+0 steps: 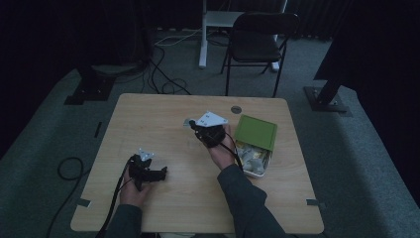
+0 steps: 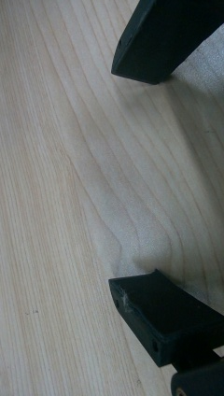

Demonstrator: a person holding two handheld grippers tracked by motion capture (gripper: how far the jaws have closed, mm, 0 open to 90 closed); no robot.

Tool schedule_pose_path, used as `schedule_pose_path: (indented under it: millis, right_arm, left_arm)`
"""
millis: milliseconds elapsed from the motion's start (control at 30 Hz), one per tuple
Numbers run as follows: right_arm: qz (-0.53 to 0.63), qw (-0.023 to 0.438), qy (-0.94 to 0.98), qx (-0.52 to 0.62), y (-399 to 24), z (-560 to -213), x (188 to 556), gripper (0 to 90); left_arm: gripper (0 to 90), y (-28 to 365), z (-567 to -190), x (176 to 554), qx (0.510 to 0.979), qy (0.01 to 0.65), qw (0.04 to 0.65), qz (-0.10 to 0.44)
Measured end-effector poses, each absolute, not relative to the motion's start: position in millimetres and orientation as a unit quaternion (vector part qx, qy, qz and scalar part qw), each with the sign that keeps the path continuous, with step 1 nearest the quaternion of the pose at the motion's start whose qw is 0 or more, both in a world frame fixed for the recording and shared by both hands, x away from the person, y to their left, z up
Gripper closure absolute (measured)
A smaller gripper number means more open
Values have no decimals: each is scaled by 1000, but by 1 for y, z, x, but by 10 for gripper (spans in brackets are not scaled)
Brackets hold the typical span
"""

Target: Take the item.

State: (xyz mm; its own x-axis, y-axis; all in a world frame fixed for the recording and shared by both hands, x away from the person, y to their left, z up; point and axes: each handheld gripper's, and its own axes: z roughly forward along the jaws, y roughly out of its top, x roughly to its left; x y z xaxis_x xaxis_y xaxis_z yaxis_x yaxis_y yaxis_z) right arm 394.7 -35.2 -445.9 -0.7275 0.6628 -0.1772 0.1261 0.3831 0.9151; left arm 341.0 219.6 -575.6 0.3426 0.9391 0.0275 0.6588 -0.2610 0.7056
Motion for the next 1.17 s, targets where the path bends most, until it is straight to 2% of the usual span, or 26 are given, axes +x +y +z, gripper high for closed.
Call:
schedule_pose_path:
  millis: [567,600,633,667,1167]
  right_arm:
    - [479,262,794,267,-30,-458,406,894]
    - [476,261,795,270,-29,-459,407,850]
    - [472,261,796,274,-28,-460,409,752]
    - [468,265,795,281,-28,-462,410,718]
    - [470,285,782,293,-46,-454,396,639]
  left_arm:
    - [25,220,-576,341,760,525,306,230]
    - [25,220,-576,341,760,525,306,230]
    - [26,220,-576,341,760,525,306,230]
    - [26,220,-576,341,760,525,305,230]
    - [25,220,-576,341,761,525,305,229]
